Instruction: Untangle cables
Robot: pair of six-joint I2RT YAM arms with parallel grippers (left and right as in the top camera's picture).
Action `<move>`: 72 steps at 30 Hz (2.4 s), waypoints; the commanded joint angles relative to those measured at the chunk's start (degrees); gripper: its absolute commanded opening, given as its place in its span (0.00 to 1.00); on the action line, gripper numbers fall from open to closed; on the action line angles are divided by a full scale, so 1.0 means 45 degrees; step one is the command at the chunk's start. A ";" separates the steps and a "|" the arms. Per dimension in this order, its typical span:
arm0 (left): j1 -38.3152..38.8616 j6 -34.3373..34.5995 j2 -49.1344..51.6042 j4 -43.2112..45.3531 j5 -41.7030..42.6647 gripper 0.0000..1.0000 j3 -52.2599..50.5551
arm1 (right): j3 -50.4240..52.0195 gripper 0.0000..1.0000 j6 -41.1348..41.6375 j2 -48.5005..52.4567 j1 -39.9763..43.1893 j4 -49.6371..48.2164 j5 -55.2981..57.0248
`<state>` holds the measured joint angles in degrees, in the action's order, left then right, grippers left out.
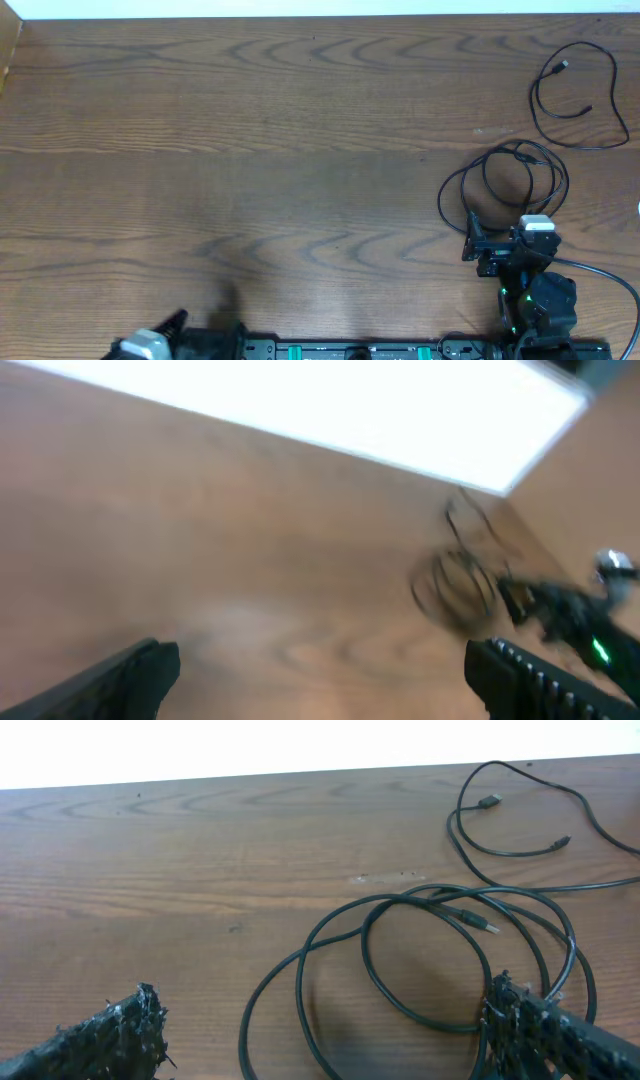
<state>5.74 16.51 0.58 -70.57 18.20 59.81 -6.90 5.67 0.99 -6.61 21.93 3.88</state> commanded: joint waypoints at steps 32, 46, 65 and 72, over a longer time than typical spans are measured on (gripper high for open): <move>0.0029 -0.0029 -0.0092 1.6810 -0.4012 0.97 -1.2823 | 0.0083 0.99 0.0155 -0.0044 -0.0044 -0.0015 0.0107; 0.0019 -0.0704 -0.0068 1.4717 -0.4527 0.97 -1.3240 | 0.0083 0.99 0.0155 -0.0044 -0.0044 -0.0010 0.0107; 0.0019 -0.0699 0.0199 1.4780 -0.4517 0.97 -1.3240 | 0.0083 0.99 0.0155 -0.0044 -0.0044 -0.0010 0.0102; 0.0019 -0.0699 0.0199 1.4780 -0.4517 0.97 -1.3240 | 0.0083 0.99 0.0136 -0.0044 -0.0044 -0.0019 0.0136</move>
<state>5.74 14.55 1.26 -1.15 0.03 0.78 -6.72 5.67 0.99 -6.61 21.96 3.90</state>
